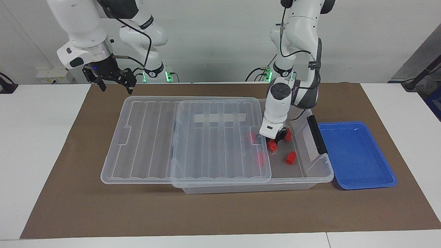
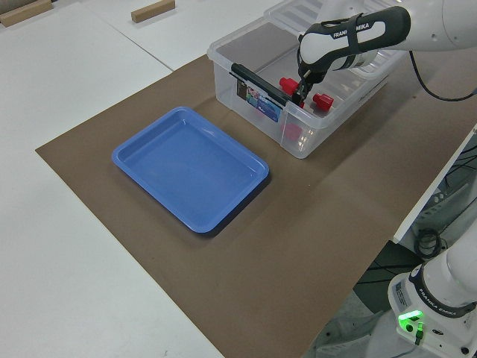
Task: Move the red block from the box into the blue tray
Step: 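Grasp the red block with the left gripper and lift it, then carry the red block with the left gripper over the blue tray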
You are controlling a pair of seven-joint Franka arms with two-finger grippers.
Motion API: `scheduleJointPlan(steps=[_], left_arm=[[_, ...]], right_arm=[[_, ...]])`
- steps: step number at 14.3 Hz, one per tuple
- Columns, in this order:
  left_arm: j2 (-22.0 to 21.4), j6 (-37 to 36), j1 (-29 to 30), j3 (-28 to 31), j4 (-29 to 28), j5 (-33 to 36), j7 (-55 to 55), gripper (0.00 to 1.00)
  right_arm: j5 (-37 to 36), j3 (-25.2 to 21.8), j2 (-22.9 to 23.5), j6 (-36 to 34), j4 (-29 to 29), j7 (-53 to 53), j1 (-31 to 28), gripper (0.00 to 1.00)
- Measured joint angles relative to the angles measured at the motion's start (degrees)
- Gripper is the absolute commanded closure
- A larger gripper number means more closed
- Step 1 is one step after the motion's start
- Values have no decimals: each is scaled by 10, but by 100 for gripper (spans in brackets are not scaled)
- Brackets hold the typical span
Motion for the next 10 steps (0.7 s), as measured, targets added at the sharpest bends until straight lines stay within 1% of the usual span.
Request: scheduleJointPlan(steps=[2, 3, 4, 7, 8, 10], left_arm=[[-1, -2, 1, 3, 0, 0, 19, 87], [-1, -4, 1, 3, 0, 0, 26, 95], [-2, -11, 1, 4, 1, 0, 31, 98], [-6, -52, 9, 9, 22, 0, 42, 98], [-9, -81, 14, 10, 42, 0, 46, 98], [-20, -169, 26, 11, 100, 0, 56, 98]], right_arm=[[1, 0, 0, 0, 0, 0, 0, 0], [1, 0, 0, 0, 0, 0, 0, 0], [1, 0, 0, 0, 0, 0, -1, 0], [2, 0, 0, 0, 0, 0, -1, 0], [2, 0, 0, 0, 0, 0, -1, 0], [2, 0, 0, 0, 0, 0, -1, 0]])
